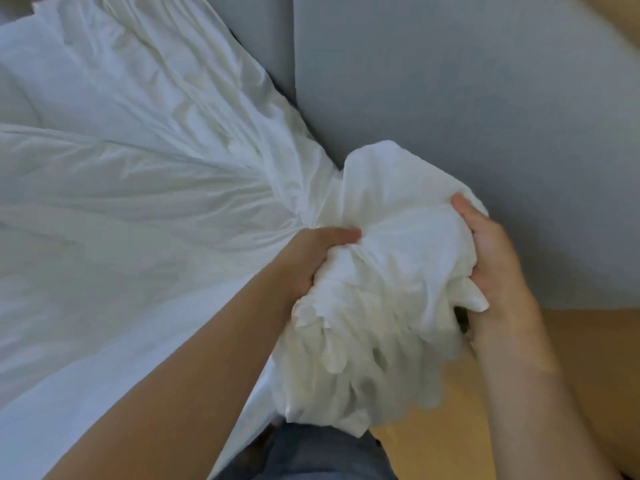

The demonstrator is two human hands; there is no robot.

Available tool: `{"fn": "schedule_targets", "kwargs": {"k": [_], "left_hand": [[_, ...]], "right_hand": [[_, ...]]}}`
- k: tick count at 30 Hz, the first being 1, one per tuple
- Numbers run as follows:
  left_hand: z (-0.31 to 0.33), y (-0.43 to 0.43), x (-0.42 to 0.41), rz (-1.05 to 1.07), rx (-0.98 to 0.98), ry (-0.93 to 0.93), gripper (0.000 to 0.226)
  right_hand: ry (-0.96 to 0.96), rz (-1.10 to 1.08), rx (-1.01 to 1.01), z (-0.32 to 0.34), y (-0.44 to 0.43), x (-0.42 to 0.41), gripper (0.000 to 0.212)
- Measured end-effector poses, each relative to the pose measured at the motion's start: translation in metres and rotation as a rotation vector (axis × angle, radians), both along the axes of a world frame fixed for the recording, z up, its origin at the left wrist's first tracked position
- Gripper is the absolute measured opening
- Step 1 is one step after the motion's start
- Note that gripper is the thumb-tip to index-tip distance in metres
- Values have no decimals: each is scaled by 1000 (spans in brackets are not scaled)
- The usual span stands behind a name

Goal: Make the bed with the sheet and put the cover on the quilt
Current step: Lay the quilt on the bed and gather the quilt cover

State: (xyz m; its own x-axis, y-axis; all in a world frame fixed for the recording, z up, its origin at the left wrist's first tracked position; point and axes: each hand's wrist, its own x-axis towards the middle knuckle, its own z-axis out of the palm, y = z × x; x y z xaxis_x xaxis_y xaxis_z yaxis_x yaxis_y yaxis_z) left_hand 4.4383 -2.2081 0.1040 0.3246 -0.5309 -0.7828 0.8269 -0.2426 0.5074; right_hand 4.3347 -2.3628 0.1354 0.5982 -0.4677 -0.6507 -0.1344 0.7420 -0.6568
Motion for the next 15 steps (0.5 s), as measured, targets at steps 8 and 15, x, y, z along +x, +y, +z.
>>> {"fn": "schedule_targets", "kwargs": {"k": [8, 15], "left_hand": [[-57, 2, -22, -65, 16, 93, 23], [-77, 8, -28, -237, 97, 126, 41]], "right_hand": [[453, 155, -252, -68, -24, -45, 23], [582, 517, -502, -97, -19, -56, 57]]}}
